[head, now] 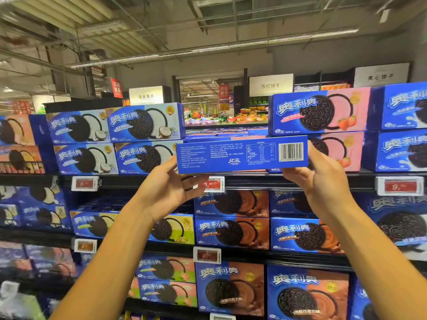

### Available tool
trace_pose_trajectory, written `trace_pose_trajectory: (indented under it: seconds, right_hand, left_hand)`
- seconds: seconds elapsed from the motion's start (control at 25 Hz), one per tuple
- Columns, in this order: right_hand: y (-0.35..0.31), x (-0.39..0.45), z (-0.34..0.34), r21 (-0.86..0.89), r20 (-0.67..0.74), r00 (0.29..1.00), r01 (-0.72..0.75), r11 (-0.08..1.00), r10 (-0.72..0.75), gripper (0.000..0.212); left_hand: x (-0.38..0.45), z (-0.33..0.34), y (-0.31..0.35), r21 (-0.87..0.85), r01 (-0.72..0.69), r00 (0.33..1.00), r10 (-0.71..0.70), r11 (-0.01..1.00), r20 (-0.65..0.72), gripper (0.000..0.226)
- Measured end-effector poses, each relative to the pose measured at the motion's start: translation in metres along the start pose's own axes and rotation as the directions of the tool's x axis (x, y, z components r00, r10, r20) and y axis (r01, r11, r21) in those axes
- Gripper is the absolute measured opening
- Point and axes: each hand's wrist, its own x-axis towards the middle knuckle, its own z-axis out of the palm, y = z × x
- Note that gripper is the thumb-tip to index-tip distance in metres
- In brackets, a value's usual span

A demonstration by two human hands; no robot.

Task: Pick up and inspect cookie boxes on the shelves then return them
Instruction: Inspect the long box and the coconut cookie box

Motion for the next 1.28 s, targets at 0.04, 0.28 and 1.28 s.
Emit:
trace_pose_trajectory:
  seconds: [0.04, 0.28, 1.28]
  right_hand:
    - [0.002, -0.001, -0.001, -0.026, 0.006, 1.0, 0.003, 1.0, -0.002, 0.026]
    - [-0.004, 0.0, -0.001, 0.015, -0.011, 0.998, -0.069, 0.997, 0.07, 0.036]
    - [0.015, -0.017, 0.002, -0.06, 0.09, 0.984, -0.148, 0.987, 0.153, 0.025]
  left_hand:
    - [0.0, -0.001, -0.001, 0.006, -0.002, 1.0, 0.002, 1.0, 0.002, 0.036]
    - [0.0, 0.001, 0.008, 0.182, -0.007, 1.0, 0.009, 0.983, -0.009, 0.041]
    - [-0.011, 0.024, -0.008, -0.186, -0.129, 0.98, 0.154, 0.974, 0.126, 0.046]
